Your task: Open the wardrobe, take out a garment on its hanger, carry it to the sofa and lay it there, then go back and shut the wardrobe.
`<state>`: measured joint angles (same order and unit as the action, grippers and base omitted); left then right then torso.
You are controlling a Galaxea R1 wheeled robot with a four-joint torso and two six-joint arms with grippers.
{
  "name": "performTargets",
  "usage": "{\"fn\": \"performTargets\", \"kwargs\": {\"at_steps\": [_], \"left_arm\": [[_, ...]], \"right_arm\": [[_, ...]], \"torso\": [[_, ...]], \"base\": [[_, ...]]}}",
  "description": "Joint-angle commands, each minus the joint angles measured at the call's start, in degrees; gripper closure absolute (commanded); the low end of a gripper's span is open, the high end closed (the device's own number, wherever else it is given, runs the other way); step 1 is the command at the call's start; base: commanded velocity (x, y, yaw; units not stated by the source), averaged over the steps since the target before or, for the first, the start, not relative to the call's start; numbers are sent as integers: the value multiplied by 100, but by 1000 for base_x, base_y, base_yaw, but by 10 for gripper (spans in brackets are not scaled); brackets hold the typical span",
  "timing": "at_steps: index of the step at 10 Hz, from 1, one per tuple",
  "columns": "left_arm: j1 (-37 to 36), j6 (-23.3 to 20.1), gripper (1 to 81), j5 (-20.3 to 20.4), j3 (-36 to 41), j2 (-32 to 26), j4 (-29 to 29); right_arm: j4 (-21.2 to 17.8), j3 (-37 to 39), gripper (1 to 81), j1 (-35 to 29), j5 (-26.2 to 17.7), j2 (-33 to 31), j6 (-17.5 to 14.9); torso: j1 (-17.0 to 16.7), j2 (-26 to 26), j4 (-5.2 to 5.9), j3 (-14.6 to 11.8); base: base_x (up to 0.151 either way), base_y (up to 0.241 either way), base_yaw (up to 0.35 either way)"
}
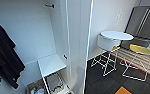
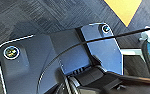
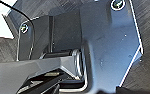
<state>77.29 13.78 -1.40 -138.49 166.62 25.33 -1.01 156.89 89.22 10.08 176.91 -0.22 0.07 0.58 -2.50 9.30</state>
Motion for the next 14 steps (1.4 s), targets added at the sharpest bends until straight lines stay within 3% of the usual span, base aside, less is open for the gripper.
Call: {"fn": "performTargets", "kwargs": {"at_steps": [1, 14], "left_arm": [[-245, -6, 10, -211, 58, 3, 51], [-227, -6, 10, -229, 58, 74, 60]], "right_arm": [[13, 7, 10, -128, -314, 49, -22], [13, 42, 10, -163, -314, 49, -22]], "torso": [[0, 0, 0, 0], [2, 0, 0, 0]], "base": [[0, 0, 248], [0, 0, 233]]}}
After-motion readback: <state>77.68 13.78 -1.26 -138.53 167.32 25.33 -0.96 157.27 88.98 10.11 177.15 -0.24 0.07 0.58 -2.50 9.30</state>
